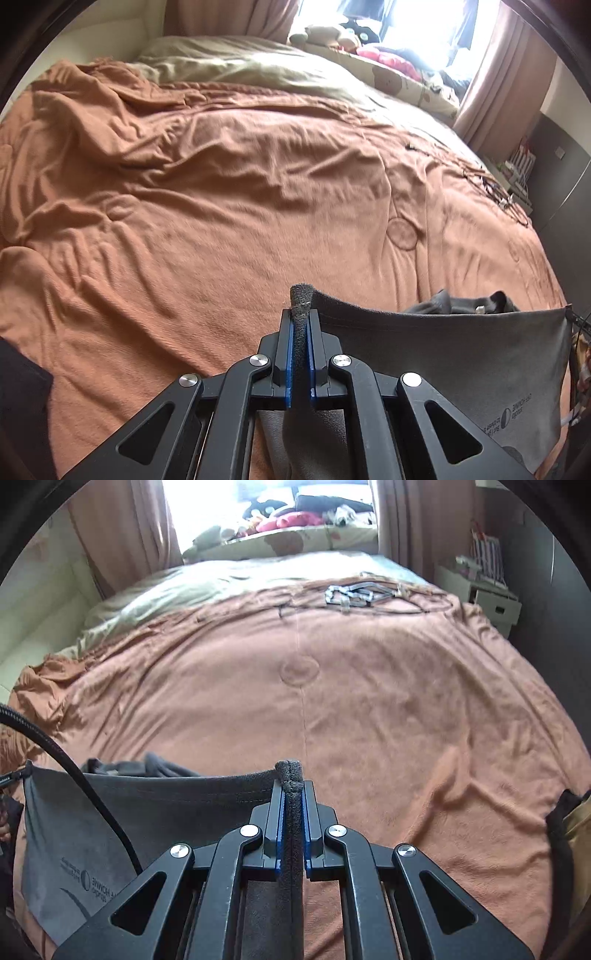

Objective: Fold small clothes
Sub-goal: 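Pull the folded edge straight with both grippers and release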

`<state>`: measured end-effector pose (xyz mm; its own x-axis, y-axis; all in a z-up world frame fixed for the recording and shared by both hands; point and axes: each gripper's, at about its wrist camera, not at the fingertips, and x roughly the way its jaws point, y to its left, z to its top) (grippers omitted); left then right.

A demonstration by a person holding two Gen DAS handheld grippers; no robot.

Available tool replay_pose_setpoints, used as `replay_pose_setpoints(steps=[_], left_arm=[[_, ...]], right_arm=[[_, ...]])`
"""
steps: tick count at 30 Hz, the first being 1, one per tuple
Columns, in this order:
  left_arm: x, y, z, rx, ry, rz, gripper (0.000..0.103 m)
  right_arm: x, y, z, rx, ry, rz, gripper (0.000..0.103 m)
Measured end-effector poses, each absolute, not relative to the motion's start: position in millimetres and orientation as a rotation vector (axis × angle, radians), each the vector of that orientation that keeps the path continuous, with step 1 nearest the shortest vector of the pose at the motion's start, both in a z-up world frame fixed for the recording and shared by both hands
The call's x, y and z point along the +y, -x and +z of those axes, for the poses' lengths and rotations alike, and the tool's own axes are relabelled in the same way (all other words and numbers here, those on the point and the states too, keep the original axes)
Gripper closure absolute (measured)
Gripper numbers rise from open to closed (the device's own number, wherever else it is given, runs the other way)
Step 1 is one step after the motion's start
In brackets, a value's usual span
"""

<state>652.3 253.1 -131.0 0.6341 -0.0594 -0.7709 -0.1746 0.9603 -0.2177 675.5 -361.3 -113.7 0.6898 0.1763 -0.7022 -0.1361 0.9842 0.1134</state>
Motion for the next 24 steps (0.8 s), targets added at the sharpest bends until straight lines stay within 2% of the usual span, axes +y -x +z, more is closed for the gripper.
replay_pose_setpoints(steps=[11,22,24], left_arm=[[263.6,-670.8,-128.4,0.869,0.282,0.108,0.097],[254.1,-710.1,-180.7,0.967,0.264,0.104,0.096],[252.4,-715.0,-192.0,1.028,0.248,0.134,0.091]], right_arm=[[-352.4,-698.3,-122.6,0.783,-0.033,0.170,0.099],[-342.2,-748.3,-173.0,0.906,-0.006,0.136,0.098],[-337.0,-752.2,-179.2,0.946,0.016,0.122,0.097]])
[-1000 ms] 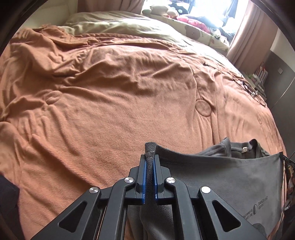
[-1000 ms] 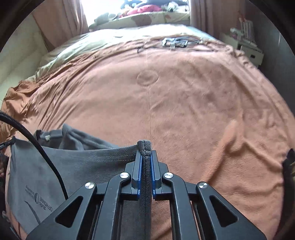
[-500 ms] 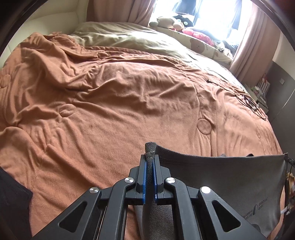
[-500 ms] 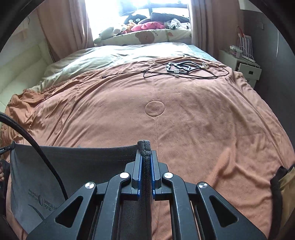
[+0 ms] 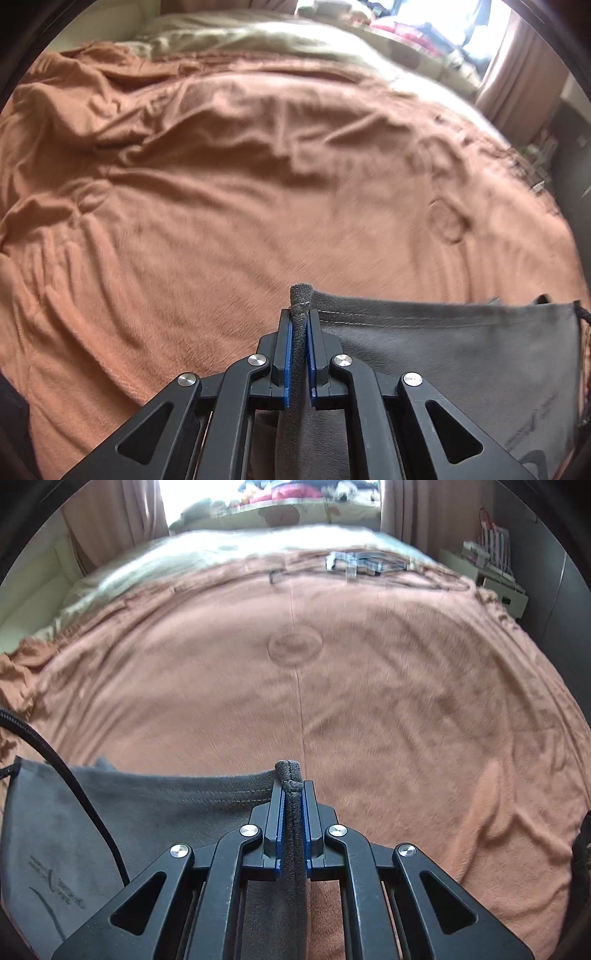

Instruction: Fold small clothes

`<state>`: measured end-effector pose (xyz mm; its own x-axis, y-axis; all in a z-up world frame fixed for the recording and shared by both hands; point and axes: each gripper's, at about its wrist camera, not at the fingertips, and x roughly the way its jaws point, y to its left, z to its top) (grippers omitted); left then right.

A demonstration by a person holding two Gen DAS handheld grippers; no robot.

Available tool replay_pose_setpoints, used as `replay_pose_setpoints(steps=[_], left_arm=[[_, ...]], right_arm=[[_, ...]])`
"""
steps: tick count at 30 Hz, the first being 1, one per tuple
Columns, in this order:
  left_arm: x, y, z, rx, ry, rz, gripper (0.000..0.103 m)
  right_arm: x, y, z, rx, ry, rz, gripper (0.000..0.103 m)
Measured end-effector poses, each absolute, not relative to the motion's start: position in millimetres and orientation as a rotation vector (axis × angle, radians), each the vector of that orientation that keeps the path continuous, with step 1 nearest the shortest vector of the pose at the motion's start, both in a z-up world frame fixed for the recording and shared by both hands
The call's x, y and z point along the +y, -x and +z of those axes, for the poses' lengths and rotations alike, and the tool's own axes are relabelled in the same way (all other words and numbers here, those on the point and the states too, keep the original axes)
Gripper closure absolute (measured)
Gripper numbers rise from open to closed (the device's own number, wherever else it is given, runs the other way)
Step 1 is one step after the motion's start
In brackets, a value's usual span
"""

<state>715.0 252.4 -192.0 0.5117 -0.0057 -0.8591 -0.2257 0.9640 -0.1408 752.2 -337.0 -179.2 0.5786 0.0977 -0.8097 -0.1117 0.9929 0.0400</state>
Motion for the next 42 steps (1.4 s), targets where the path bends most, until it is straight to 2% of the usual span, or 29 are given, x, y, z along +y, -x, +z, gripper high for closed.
replay_pose_setpoints(steps=[3,5,6,7,9,18,31,42], left_arm=[[251.2,-711.9,-194.8,1.066,0.242,0.138,0.088],[251.8,-703.8,-188.7,1.059,0.244,0.138,0.079],[252.3,-698.9,-185.3,1.053,0.247,0.138,0.065],[252.3,-691.3,-180.4,1.041,0.250,0.141,0.052],[251.3,-680.2,-172.4,1.016,0.242,0.144,0.047],[223.6,-631.3,-152.0,0.992,0.195,0.101,0.047],[171.5,-564.6,-153.6,1.038,0.164,0.033,0.047],[146.5,-506.9,-174.8,1.075,0.128,0.028,0.047]], right_arm=[[-332.4,-747.6,-172.5,0.945,0.045,0.102,0.084],[-334.6,-741.7,-163.3,0.936,0.028,0.113,0.074],[-337.0,-737.1,-157.4,0.929,0.022,0.118,0.070],[-339.0,-730.7,-152.9,0.921,0.016,0.121,0.061],[-343.1,-717.4,-144.5,0.911,-0.008,0.135,0.057],[-343.2,-654.4,-136.3,0.938,-0.007,0.207,0.057],[-327.2,-586.2,-128.2,0.991,0.038,0.273,0.057],[-309.1,-537.2,-157.6,1.062,0.068,0.306,0.057]])
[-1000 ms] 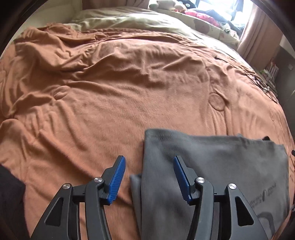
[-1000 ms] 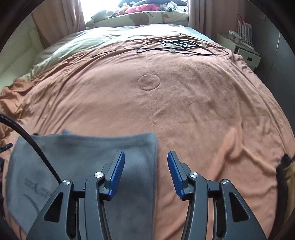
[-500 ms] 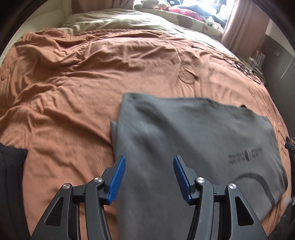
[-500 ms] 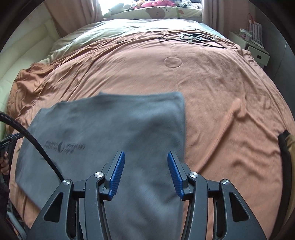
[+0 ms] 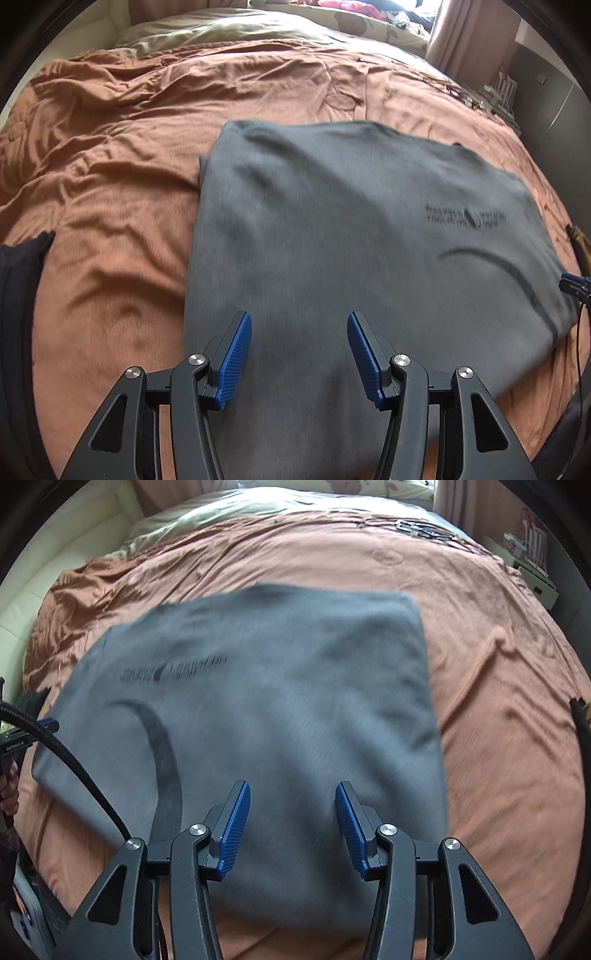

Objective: Fold small clothes
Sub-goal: 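Move both open grippers over the grey shirt toward its long edge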

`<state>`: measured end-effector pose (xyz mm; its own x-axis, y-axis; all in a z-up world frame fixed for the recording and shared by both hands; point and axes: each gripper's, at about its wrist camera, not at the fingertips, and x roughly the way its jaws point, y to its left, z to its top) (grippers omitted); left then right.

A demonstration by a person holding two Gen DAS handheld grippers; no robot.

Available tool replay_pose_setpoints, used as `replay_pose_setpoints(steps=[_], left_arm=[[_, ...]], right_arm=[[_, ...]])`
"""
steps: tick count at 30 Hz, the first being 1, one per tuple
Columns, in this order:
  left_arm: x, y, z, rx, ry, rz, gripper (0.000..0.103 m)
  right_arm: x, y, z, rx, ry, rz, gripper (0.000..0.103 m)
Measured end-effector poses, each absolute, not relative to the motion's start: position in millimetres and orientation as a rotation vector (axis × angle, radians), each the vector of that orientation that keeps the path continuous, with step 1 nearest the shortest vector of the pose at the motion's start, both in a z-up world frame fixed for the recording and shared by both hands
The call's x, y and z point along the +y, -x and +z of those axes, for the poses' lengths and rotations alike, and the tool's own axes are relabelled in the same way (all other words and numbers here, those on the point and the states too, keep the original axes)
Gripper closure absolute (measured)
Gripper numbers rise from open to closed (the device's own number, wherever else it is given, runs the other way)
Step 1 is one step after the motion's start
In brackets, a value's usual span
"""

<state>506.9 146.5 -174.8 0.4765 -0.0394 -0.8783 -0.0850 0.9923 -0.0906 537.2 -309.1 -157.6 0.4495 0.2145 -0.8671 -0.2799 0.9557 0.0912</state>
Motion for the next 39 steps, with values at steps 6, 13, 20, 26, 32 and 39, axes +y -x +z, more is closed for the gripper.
replay_pose_setpoints(steps=[6,13,20,26,32,39], left_arm=[[144.9,-480.9,-188.0,1.090,0.036,0.063,0.047],[166.4,-446.5,-198.1,1.107,0.059,0.077,0.047],[189.6,-419.6,-193.7,1.136,0.087,0.105,0.045],[175.6,-417.5,-159.2,1.046,0.078,0.083,0.047],[130.7,-433.8,-152.0,1.018,0.074,-0.006,0.047],[85.8,-447.9,-163.0,1.020,0.113,-0.065,0.047]], right_arm=[[-320.0,-526.5,-174.4,1.094,0.090,0.250,0.057],[-322.7,-503.3,-181.6,1.115,0.139,0.200,0.057],[-320.1,-485.8,-162.7,1.113,0.150,0.181,0.057],[-285.7,-473.1,-137.7,1.040,0.153,0.280,0.057],[-250.7,-471.8,-140.4,1.032,0.154,0.363,0.057],[-234.9,-481.8,-161.0,1.048,0.130,0.412,0.057]])
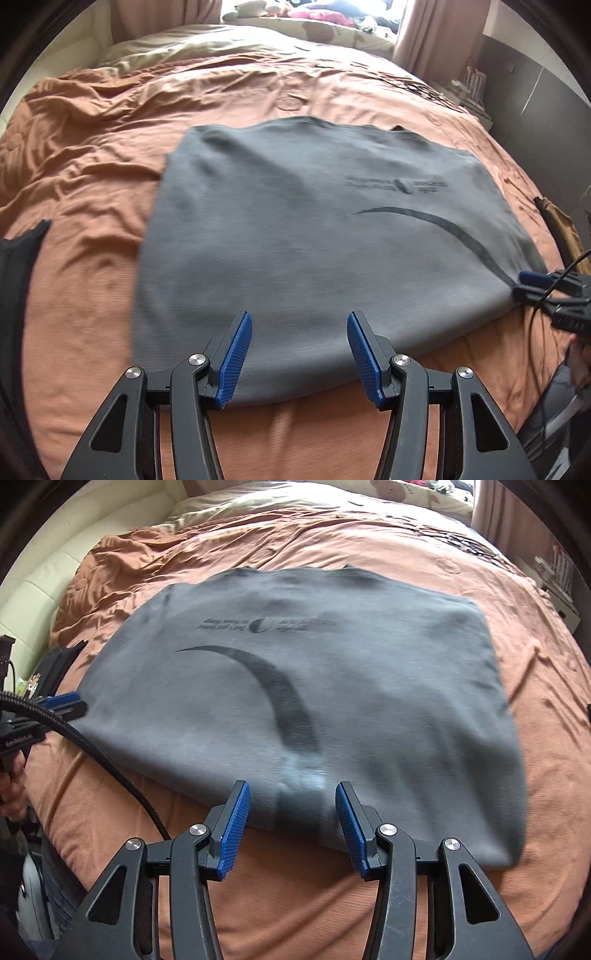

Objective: Fold small clothes
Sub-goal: 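Move both open grippers over the grey shirt toward its long edge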

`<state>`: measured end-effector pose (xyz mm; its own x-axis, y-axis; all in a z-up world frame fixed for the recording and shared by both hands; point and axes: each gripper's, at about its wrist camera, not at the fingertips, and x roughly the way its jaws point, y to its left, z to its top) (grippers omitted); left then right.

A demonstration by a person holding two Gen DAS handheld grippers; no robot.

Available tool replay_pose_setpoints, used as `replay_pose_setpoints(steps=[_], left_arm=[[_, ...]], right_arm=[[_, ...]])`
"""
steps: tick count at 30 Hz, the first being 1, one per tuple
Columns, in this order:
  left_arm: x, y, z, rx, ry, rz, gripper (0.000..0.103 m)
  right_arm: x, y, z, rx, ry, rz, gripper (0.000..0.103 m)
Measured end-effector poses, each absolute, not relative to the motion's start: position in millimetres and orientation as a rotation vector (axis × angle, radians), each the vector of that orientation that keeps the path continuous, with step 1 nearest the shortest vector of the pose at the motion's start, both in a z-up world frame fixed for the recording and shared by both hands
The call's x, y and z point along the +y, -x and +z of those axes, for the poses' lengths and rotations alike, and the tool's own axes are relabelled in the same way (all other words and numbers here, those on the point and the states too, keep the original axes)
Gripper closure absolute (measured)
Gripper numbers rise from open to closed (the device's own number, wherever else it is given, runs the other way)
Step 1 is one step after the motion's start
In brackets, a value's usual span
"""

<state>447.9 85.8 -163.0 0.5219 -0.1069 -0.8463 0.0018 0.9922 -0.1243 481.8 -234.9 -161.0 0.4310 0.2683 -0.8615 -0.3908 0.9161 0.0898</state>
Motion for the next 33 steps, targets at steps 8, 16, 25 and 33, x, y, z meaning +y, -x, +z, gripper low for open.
replay_pose_setpoints(steps=[8,16,25,33], left_arm=[[44.3,-456.7,-189.4,1.058,0.039,-0.083,0.047],[49.9,-455.9,-194.0,1.075,0.059,-0.079,0.047],[118.0,-430.3,-168.5,1.014,0.198,0.033,0.047],[191.3,-401.6,-165.0,0.975,0.349,0.169,0.047]], right_arm=[[-221.4,-490.2,-185.3,1.094,0.172,0.393,0.057],[-190.5,-490.8,-166.5,1.048,0.165,0.459,0.057],[-152.8,-496.1,-195.2,1.055,0.187,0.501,0.057],[-148.5,-487.6,-195.7,1.058,0.215,0.481,0.068]])
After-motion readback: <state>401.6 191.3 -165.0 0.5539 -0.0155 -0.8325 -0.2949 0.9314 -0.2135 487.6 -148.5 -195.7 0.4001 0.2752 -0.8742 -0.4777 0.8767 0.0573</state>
